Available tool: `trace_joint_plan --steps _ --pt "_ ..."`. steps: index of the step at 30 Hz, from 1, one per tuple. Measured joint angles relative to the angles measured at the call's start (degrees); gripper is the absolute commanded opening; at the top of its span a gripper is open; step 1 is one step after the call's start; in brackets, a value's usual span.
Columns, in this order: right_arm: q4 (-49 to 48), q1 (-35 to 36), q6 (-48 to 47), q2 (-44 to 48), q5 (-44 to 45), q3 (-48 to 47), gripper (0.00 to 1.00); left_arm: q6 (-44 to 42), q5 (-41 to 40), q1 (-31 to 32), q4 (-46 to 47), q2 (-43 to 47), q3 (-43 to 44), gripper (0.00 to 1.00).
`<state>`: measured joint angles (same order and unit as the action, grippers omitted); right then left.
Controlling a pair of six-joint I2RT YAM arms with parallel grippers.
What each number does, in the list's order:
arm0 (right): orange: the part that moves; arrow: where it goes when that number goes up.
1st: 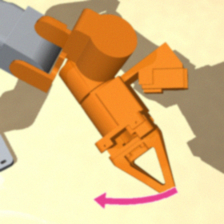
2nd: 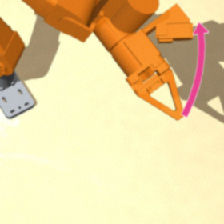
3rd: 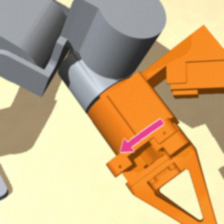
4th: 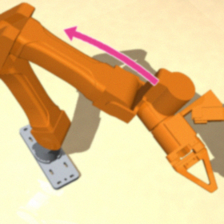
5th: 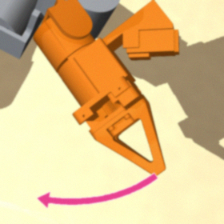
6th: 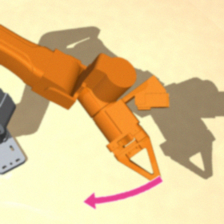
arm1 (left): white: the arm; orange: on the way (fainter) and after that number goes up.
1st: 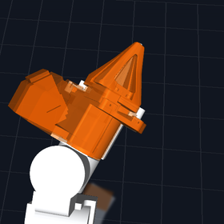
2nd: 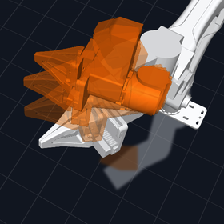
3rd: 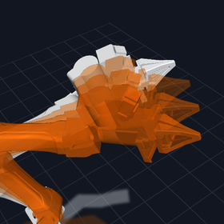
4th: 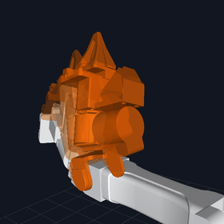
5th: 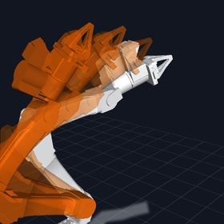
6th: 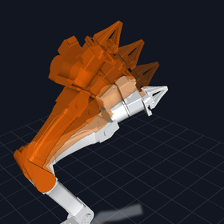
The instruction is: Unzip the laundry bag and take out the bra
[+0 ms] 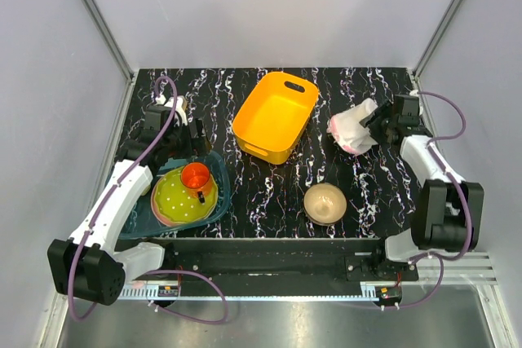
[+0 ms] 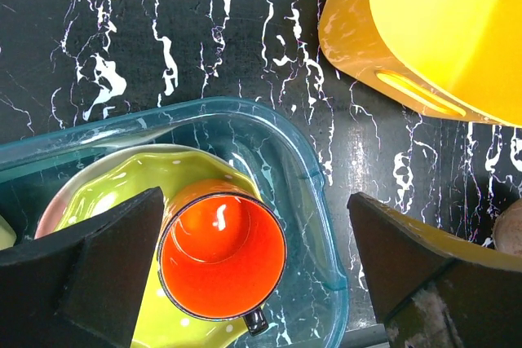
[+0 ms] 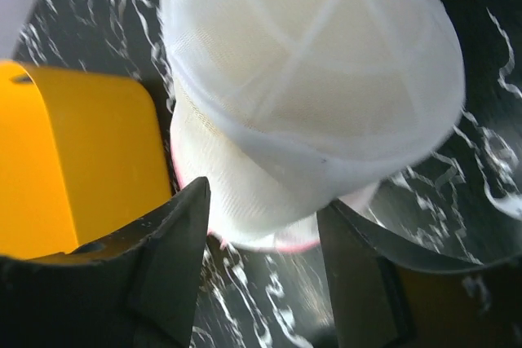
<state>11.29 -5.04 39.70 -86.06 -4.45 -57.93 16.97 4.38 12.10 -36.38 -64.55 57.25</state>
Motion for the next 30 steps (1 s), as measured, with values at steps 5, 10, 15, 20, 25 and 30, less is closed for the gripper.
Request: trace_joint_plan --steps 5,10,15,20,25,30 --pt "7.54 0.42 -4.07 9.42 -0.66 4.04 0.64 -0.70 1.14 0.00 0.02 0.00 -0.02 0.99" --pt "12.85 8.31 -8.22 18.43 5.60 4.28 0.64 -0.70 2.10 0.04 0.04 -0.04 -0.02 0.99" --pt "17.22 19.89 -12.68 18.14 11.50 3.39 0.66 -0.74 3.02 0.07 0.17 -0.61 -0.02 0.99" --pt "21.38 21.68 -17.00 8.26 14.03 -0.55 0.69 -0.42 3.30 0.13 0.72 -1.42 -0.11 0.99" --pt "23.50 23.32 -21.11 -5.49 18.84 -8.28 0.68 0.22 3.10 0.33 2.40 -1.05 -1.18 0.99" --pt "23.65 25.83 -26.38 -14.95 23.98 -12.98 0.71 0.44 3.15 0.35 3.15 -1.05 -1.79 0.99"
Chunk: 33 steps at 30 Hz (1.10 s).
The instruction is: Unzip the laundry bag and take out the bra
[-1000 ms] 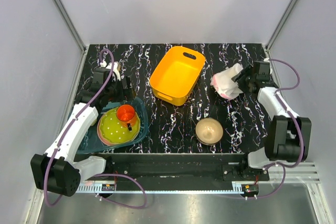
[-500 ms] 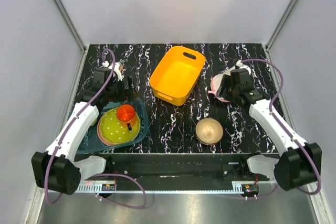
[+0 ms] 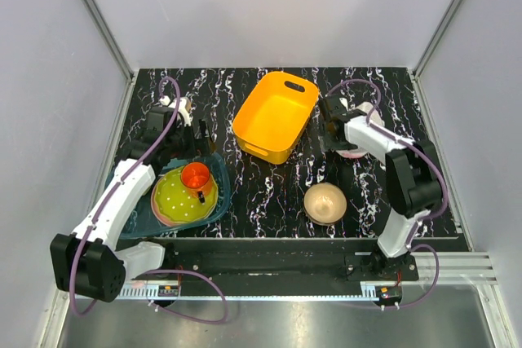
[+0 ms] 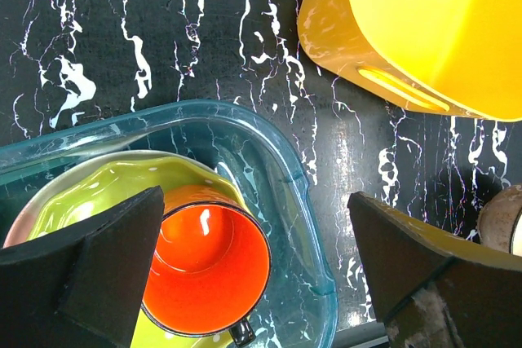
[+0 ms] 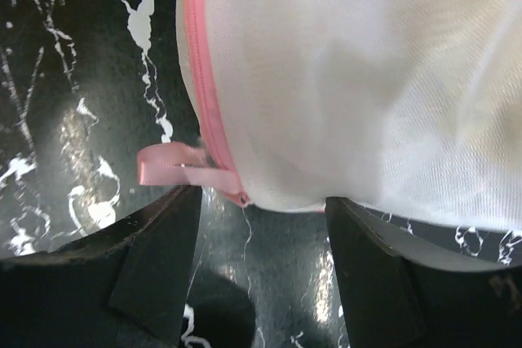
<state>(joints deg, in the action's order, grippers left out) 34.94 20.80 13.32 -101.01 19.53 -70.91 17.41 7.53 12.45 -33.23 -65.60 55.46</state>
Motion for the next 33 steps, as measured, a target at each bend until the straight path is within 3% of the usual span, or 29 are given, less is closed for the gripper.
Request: trace_joint_plan --steps 3,4,6,7,12,18,24,29,33 --pt "-1.53 0.83 -2.99 -4.42 3.26 -1.42 0.70 -0.02 0.00 0.00 0.04 -0.02 -0.02 0.99" --pt "-2.19 0.96 -3.76 -5.86 4.42 -1.64 0.58 -0.02 0.00 0.00 0.09 0.00 -0.02 0.99" --pt "-3.43 1.07 -5.18 -8.02 6.95 -1.66 0.17 -0.02 0.00 0.00 0.22 0.00 -0.02 0.99" --pt "-3.96 1.07 -5.88 -8.83 8.04 -1.66 0.00 -0.04 0.00 0.00 0.26 -0.02 -0.02 0.99" --pt "-6.08 1.11 -6.64 -7.06 10.88 -0.44 0.00 -0.09 0.13 0.02 0.33 0.00 -0.02 0.99" --pt "-6.60 1.11 -5.44 14.05 5.25 4.39 0.00 -0.04 1.31 0.04 0.37 0.00 -0.02 0.99" --pt "-12.00 1.18 -0.13 33.27 -12.46 6.49 0.00 0.63 5.51 3.08 0.76 -0.74 1.84 0.99" --pt "-15.65 0.76 1.75 35.78 -29.57 8.44 0.00 0.39 8.37 7.76 2.03 -5.09 8.59 0.99" --pt "-16.98 -0.11 3.02 35.58 -40.68 10.14 0.00 0.31 12.70 7.91 3.21 -7.67 13.40 0.98"
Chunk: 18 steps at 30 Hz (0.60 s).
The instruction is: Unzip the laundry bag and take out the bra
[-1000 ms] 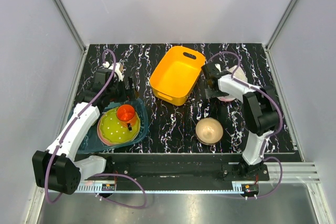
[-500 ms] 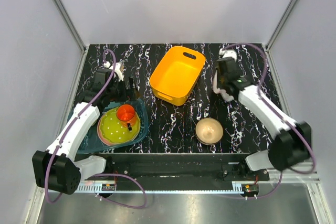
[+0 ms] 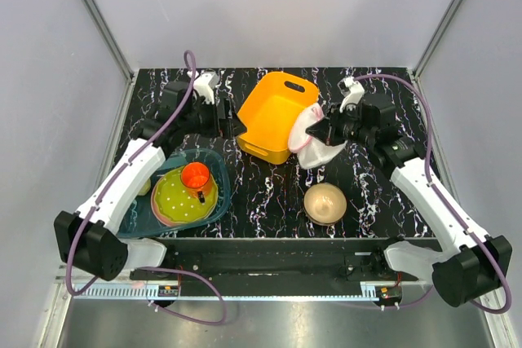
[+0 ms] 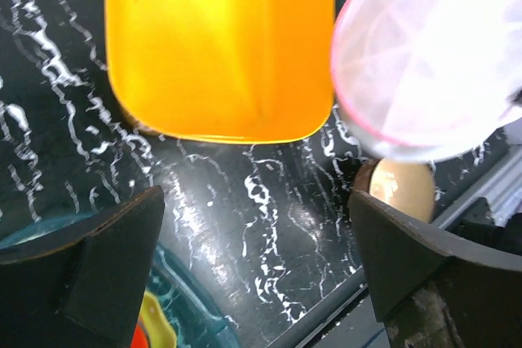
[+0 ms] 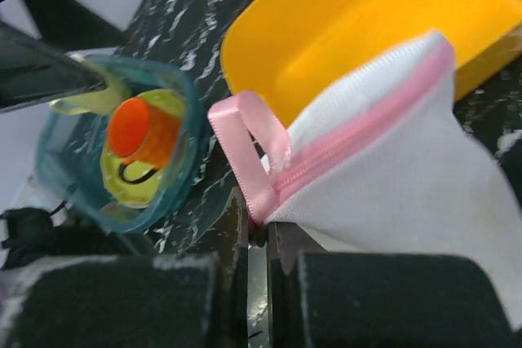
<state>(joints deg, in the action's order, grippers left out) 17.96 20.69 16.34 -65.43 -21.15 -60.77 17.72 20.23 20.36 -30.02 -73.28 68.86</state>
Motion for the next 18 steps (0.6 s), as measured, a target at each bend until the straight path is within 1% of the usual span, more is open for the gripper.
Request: trace_joint_plan --steps 2,4,6,9,11,13,17,18 --pt "-0.90 -0.20 1.05 0.00 -4.20 0.63 0.00 0.46 2.47 0.15 1.60 -0.92 0.90 0.97" --pt "-2.21 -0.24 2.86 0.02 -5.90 1.16 0.00 1.51 4.15 0.92 2.78 -1.40 0.81 0.97" --pt "-3.28 -0.31 6.14 -0.04 -5.44 1.60 0.00 2.64 5.20 2.51 5.16 -1.40 -0.15 0.96" --pt "-3.82 -1.20 12.96 -0.92 -3.93 1.60 0.00 2.36 4.28 6.78 7.78 -0.37 -2.73 0.96" --pt "-4.26 -1.92 17.42 -2.10 -3.37 1.60 0.00 0.48 2.40 10.69 7.85 -0.09 -3.04 0.96" --pt "-4.33 -2.34 22.25 -3.85 -2.86 1.57 0.00 -2.54 -1.66 16.02 8.44 0.07 -3.02 0.96" --pt "-3.54 -2.38 27.80 -5.20 -1.68 1.57 0.00 -7.45 -8.13 24.15 10.51 0.04 -3.02 0.94" --pt "-3.26 -2.38 28.50 -5.20 -1.36 1.55 0.00 -8.28 -9.14 25.29 11.41 -0.02 -3.02 0.94"
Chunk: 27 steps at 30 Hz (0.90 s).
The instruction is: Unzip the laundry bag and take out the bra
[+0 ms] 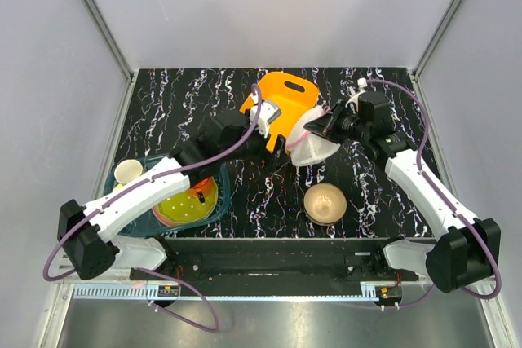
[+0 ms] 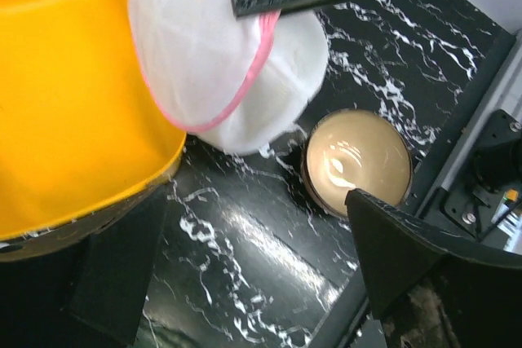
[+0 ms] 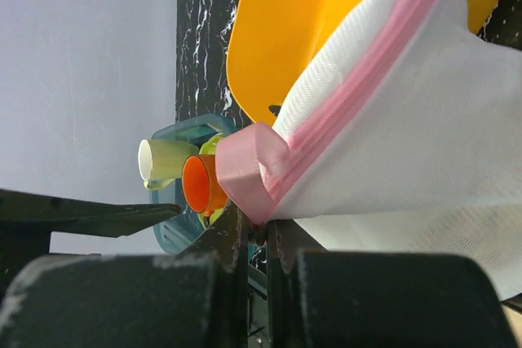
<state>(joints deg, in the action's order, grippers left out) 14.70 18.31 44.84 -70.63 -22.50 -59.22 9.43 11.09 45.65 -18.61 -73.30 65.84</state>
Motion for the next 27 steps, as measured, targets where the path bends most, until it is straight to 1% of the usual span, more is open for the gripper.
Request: trace_joint_plan --steps 3,7,10,11,12,13,14,15,16,17,23,27 --pt "1.31 0.00 1.81 0.15 1.18 -0.13 0.00 -2.56 -3.72 2.23 3.08 -1.36 0.74 0.92" --pt "3.69 0.00 3.19 1.16 2.58 -0.13 0.00 -4.92 -7.45 4.09 5.86 -6.69 3.72 0.90" --pt "5.73 0.00 3.93 2.19 3.87 -0.13 0.00 -6.03 -8.83 5.95 8.33 -10.27 4.57 0.84" --pt "6.21 -0.09 4.13 2.47 4.15 -0.13 0.00 -6.19 -8.98 6.47 8.92 -11.15 4.68 0.71" --pt "6.93 -0.24 4.42 2.82 4.52 -0.13 0.00 -6.40 -9.11 7.06 9.35 -12.48 5.20 0.66" --pt "7.80 -0.48 4.63 3.15 4.70 -0.20 0.00 -6.75 -9.22 7.54 9.70 -13.92 5.90 0.55" --pt "8.13 -0.66 4.72 3.26 4.83 -0.24 0.00 -6.40 -9.31 7.61 9.84 -14.49 6.25 0.34" --pt "8.59 -0.96 4.79 3.39 5.07 -0.33 0.00 -6.43 -9.44 7.72 9.90 -15.52 6.99 0.19" --pt "8.87 -1.29 4.81 3.52 5.44 -0.33 0.00 -6.01 -9.46 7.74 10.45 -16.50 7.72 0.08" --pt "9.09 -1.49 4.90 3.72 5.84 -0.33 0.00 -5.81 -9.44 7.69 11.19 -17.33 8.31 0.00" --pt "8.90 -1.97 5.70 8.33 9.64 1.46 0.00 -5.46 -9.44 7.56 12.07 -20.65 12.96 0.00" --pt "6.01 -2.14 6.19 12.02 10.27 4.61 0.00 -5.42 -9.09 7.72 13.11 -20.79 13.07 0.00"
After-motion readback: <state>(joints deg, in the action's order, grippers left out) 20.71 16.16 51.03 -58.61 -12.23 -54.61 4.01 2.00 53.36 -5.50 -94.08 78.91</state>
